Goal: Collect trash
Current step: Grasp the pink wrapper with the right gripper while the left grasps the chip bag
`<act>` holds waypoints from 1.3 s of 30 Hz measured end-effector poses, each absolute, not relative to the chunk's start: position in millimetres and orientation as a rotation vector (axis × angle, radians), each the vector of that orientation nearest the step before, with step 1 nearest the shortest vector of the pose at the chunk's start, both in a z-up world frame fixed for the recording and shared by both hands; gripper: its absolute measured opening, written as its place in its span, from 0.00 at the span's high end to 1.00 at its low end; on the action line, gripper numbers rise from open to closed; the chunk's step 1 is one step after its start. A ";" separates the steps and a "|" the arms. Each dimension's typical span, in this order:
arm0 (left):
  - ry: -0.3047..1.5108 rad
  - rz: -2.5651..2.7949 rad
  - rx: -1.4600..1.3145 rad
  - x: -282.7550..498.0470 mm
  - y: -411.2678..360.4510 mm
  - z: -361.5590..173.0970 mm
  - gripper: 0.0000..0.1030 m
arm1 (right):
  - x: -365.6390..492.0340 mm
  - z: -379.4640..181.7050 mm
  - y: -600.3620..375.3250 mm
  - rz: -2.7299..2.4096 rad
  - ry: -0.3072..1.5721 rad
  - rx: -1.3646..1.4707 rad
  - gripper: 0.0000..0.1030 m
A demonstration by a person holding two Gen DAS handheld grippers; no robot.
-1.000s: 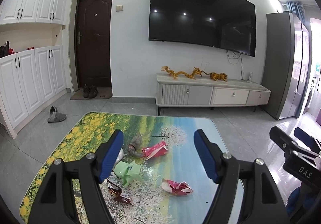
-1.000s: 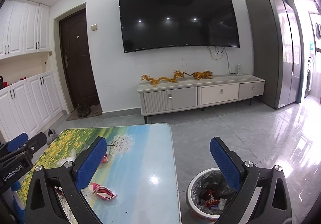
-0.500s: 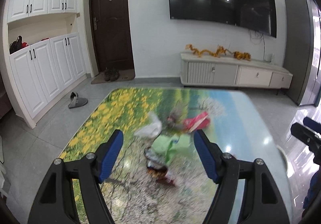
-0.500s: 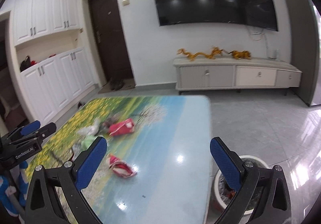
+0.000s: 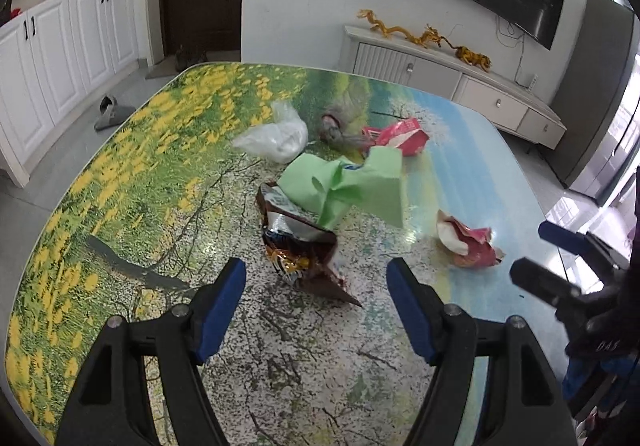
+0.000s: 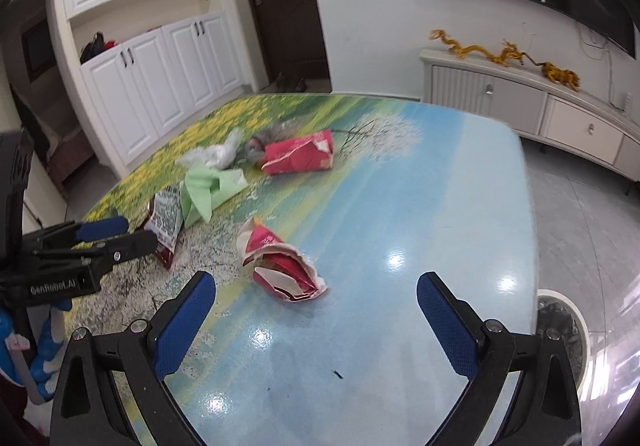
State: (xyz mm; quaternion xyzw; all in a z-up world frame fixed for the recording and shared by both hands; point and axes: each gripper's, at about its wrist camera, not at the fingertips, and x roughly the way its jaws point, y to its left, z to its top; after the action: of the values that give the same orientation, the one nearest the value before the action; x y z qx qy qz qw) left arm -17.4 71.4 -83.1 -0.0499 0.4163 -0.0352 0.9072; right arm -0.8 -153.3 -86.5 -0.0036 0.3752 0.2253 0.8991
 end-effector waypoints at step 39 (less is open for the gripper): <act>0.834 -0.081 -0.083 -16.6 77.7 -94.1 0.70 | 2.4 -103.2 -122.6 0.486 0.860 -0.115 0.65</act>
State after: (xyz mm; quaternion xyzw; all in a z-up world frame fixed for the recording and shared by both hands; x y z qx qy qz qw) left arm -16.6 77.7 -94.1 -0.0405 0.4050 -0.0395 0.9126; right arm 2.4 -122.6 -103.2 -0.0554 0.4123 0.2330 0.8790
